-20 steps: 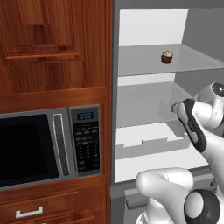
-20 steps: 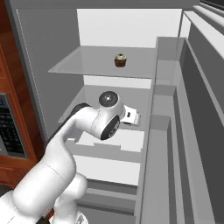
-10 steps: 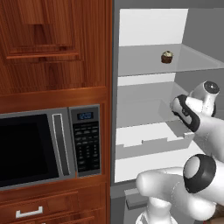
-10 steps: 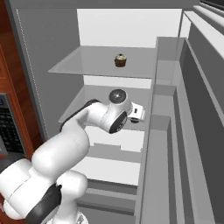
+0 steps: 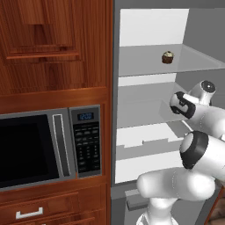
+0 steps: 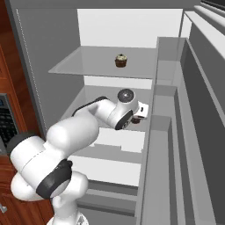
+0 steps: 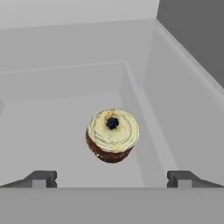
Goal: Take the cupcakes from the fridge and place them on the empty tray on the dining counter.
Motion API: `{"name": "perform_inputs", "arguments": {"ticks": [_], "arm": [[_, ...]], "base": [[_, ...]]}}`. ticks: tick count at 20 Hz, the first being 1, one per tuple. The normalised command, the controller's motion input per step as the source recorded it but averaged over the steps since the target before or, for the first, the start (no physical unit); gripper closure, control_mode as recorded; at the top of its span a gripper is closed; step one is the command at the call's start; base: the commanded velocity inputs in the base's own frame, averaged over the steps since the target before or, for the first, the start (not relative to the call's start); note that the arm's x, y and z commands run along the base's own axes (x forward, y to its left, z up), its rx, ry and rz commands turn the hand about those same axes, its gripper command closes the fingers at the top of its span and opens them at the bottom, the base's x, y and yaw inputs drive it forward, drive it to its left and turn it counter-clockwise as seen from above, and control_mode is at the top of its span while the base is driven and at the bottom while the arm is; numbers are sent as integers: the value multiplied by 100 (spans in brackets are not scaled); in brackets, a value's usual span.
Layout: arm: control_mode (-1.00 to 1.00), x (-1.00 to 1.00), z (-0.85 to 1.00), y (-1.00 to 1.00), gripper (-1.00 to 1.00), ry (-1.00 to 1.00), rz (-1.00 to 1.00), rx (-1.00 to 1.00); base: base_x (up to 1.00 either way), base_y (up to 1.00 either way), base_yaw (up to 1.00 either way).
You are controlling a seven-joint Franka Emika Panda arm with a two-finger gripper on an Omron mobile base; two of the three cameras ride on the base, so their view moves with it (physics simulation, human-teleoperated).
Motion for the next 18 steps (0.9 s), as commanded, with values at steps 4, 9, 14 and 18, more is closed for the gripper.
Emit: {"name": "perform_inputs", "arguments": {"ticks": [4, 9, 14, 18], "arm": [[-100, 25, -17, -9, -100, 0, 0, 0], [-100, 10, -19, -7, -100, 0, 0, 0], [-100, 16, -14, -2, -100, 0, 0, 0], [-100, 19, -6, 0, -100, 0, 0, 0]], "base": [[0, 0, 0], [0, 0, 0], [0, 0, 0], [0, 0, 0]]}}
